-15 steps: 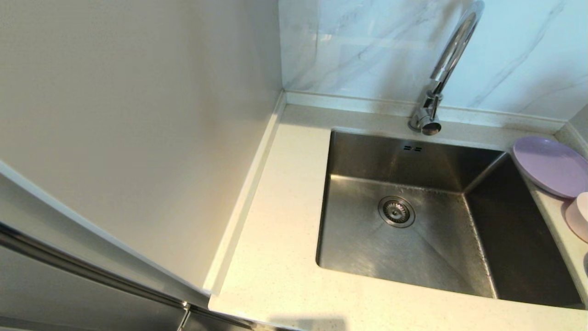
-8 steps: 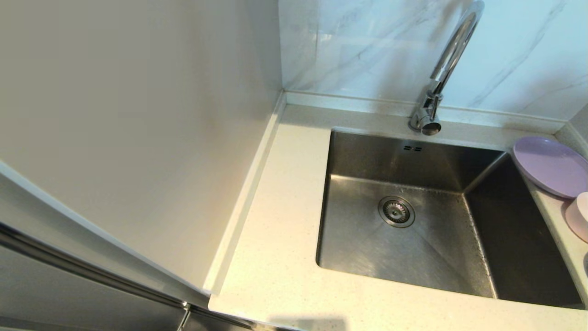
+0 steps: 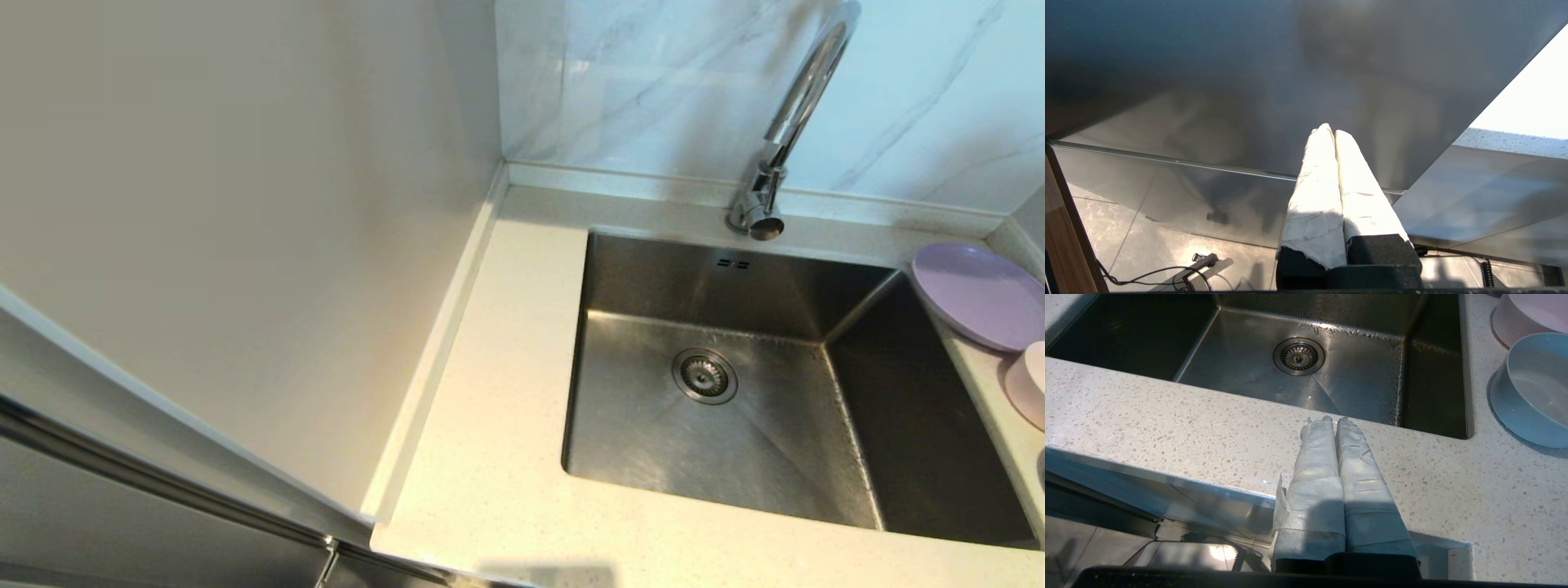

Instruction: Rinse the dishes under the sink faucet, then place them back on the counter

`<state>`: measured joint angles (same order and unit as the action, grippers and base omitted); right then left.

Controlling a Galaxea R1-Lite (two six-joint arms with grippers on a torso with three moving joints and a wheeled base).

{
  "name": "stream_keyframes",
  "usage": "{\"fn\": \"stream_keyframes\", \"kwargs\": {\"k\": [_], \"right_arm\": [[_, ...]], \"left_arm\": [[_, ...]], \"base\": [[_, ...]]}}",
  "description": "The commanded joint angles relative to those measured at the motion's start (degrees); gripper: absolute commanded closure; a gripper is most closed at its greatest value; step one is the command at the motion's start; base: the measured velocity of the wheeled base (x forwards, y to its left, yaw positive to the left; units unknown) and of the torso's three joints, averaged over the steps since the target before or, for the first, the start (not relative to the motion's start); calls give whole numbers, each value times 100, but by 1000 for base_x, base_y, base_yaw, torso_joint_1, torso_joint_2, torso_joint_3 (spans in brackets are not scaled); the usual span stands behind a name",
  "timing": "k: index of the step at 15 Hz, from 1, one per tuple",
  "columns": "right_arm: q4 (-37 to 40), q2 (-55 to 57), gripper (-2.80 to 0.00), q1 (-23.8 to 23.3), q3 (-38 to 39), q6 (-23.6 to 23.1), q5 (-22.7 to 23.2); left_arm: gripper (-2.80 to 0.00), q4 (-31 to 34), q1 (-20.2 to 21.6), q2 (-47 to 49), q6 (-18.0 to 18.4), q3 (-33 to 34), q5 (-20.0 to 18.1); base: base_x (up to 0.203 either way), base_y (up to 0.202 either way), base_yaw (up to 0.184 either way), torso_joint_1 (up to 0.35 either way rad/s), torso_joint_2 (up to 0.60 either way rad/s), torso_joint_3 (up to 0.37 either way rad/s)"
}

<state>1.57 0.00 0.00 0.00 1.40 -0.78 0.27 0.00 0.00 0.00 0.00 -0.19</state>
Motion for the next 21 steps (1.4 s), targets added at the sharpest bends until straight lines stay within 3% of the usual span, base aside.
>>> {"fn": "stream_keyframes", "kwargs": {"k": [1,21], "right_arm": [[1,9,0,0,53,0,-1],[1,9,0,0,53,-8,-1]], "left_arm": [[0,0,0,0,0,0,1],[0,0,0,0,0,0,1]], "base": [[0,0,0,0,0,0],[0,0,0,0,0,0]]}}
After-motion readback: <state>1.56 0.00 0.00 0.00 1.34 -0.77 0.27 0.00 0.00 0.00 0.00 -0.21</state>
